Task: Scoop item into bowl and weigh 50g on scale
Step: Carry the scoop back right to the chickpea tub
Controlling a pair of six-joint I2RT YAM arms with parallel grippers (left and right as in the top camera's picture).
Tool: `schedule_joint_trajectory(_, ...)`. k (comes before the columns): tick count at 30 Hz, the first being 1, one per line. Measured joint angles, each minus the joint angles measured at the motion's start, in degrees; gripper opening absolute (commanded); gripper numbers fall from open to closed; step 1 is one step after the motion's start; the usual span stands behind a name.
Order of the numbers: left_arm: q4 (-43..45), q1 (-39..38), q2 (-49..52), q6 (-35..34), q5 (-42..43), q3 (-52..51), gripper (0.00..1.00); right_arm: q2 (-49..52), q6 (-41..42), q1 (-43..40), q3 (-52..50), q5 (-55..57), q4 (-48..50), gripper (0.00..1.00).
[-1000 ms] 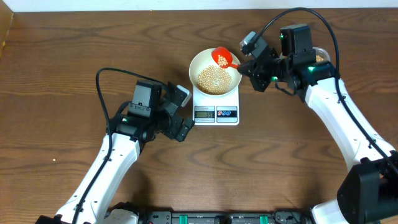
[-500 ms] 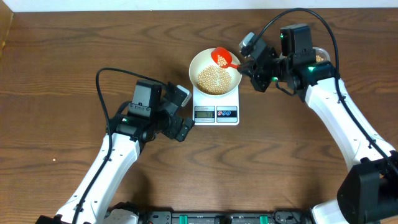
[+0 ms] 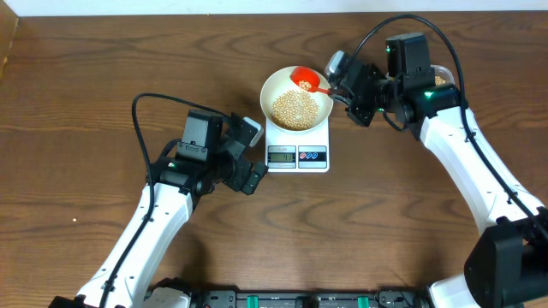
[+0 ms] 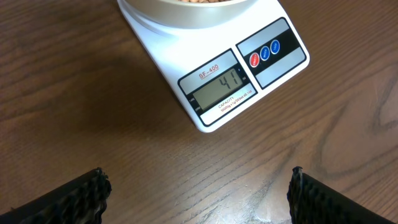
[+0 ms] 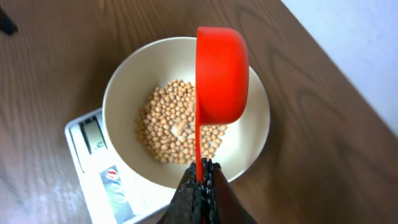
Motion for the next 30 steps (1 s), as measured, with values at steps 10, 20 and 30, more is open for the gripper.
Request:
schedule_joint_trajectory(10,0.0,0.0,0.0,0.0,-0.02,0.0,0.93,0.0,-8.87,0.46,0.0,0.74,0.22,0.01)
schedule_joint_trajectory(20,0.0,0.0,0.0,0.0,-0.02,0.0,0.93,0.0,-9.35,0.57,0.0,0.74,0.87,0.01)
schedule_joint_trajectory(30,0.02,0.0,0.0,0.0,-0.02,0.0,0.94,-1.05,11.15,-2.32,-0.04,0.55,11.58,0.01)
